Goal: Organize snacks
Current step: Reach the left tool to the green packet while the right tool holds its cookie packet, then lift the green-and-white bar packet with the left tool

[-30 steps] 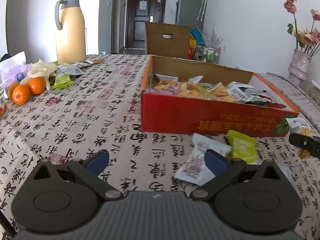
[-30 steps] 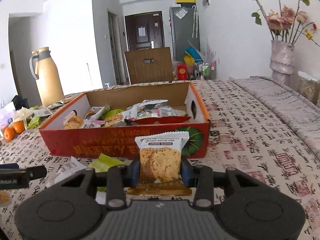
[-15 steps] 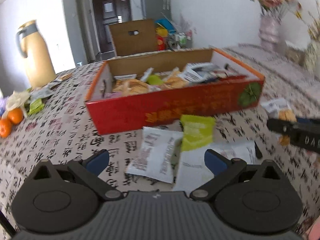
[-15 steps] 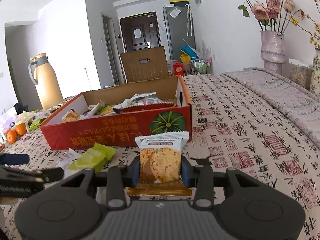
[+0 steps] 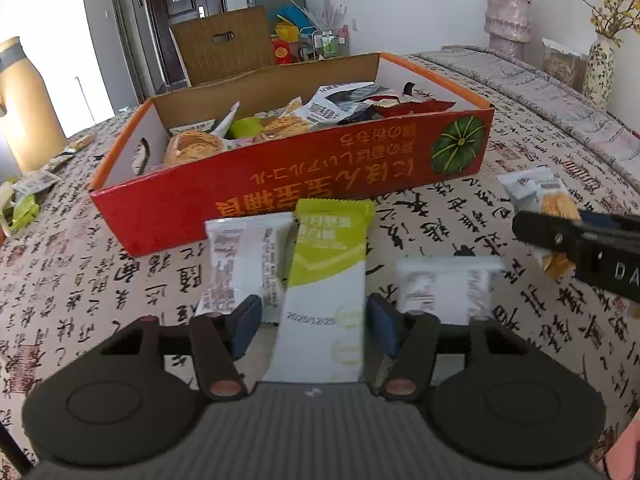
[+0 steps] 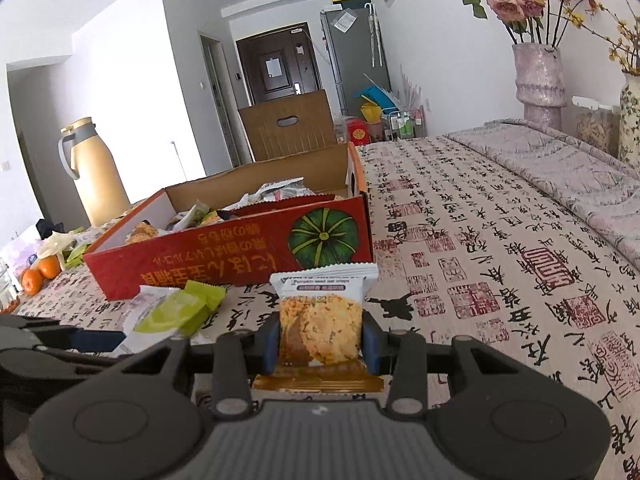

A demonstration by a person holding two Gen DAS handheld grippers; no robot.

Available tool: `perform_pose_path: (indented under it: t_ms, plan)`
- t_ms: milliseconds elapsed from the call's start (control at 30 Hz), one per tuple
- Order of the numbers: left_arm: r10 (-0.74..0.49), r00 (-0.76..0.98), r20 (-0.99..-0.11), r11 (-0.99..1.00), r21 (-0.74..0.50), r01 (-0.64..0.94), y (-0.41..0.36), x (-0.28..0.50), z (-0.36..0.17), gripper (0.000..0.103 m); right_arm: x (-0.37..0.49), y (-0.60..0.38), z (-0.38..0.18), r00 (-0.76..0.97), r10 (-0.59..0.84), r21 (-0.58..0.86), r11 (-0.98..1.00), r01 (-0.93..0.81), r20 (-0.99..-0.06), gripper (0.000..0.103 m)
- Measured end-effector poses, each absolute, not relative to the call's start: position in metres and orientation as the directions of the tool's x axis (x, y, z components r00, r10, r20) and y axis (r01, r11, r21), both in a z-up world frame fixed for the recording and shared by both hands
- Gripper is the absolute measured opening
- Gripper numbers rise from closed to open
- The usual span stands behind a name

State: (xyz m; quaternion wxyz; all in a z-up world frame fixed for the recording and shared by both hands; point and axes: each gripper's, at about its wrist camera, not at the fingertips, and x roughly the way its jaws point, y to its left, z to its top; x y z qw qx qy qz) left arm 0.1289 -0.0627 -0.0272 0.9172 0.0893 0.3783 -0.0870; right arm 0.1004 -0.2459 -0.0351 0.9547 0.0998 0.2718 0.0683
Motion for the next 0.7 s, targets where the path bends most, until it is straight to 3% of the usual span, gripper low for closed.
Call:
perform_pose_path:
  t_ms: [133,233,700]
  plan:
    - [-0.121,0.684,-0.719,0.975,0.045,0.220,-0.060,0.136,-0.028,0.057,0.100,-0.248,-0.037,0.840,0.193,0.238,0.968,-0.079,-0.507,0.039]
    - [-0.140,0.680,-0.720,0.975,0.019,0.220,-0.059,0.137,-0.026,0.041,0.099,-0.248,-0.038,0.840,0.198,0.242,0.967,-0.082,-0.506,0.039]
    - [-0.140,0.737,-0.661,0.976,0.034,0.216,-0.059,0.117,-0.010,0.038,0.096,-0.247,-0.034,0.844,0.201,0.243,0.966,-0.087,-0.497,0.039]
